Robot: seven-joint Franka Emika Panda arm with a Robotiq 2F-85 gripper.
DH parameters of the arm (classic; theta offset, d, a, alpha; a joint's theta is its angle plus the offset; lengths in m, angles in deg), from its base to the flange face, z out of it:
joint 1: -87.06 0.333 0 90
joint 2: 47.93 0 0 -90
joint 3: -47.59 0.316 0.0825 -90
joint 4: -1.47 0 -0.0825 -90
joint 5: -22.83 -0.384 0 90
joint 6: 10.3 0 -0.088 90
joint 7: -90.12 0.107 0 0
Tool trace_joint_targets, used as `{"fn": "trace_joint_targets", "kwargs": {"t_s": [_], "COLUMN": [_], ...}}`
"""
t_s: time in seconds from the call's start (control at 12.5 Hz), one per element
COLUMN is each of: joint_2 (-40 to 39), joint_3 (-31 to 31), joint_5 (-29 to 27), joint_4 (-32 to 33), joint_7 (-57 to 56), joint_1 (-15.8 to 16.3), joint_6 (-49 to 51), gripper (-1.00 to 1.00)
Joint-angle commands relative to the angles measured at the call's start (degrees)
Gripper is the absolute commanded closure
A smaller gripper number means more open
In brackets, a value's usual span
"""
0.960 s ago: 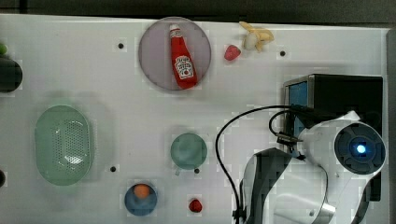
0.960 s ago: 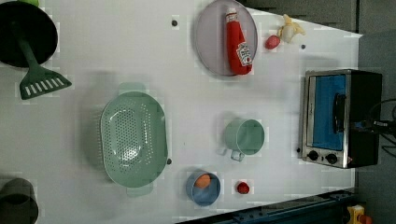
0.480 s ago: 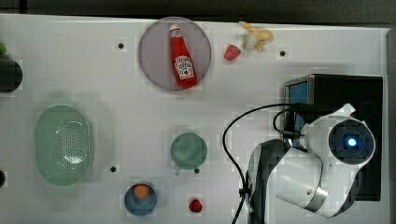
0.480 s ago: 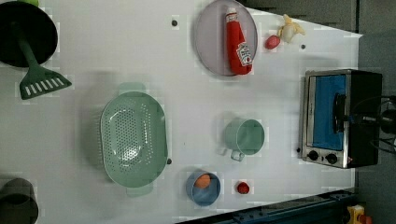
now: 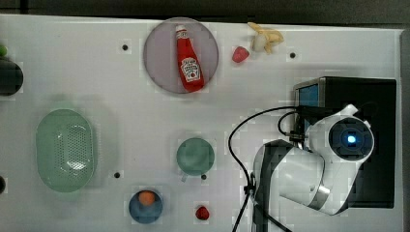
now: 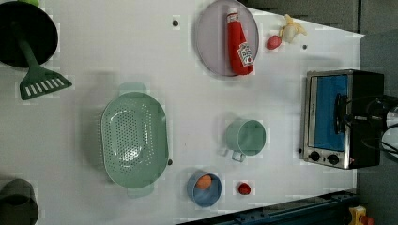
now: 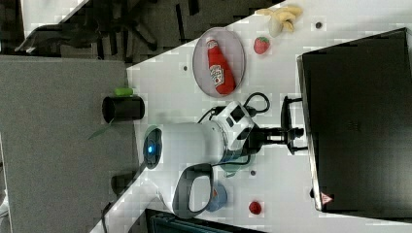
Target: Flap open oven.
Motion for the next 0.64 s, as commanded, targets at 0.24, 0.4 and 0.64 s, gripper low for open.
{"fn": "trace_joint_targets", "kwargs": {"t_s": [0.24, 0.4, 0.64], "joint_2": [-0.9, -1.4, -3.3], "joint_3": [3.5, 5.3, 7.9], "joint_5": [2.5, 6.6, 14.5], "joint_4": [1.2, 2.1, 2.4], "joint_7": [2.5, 10.0, 19.8], "joint_1": [2.2, 3.3, 4.8], "joint_6": [-0.9, -0.9, -0.7], "gripper": [0.65, 0.65, 0.65]}}
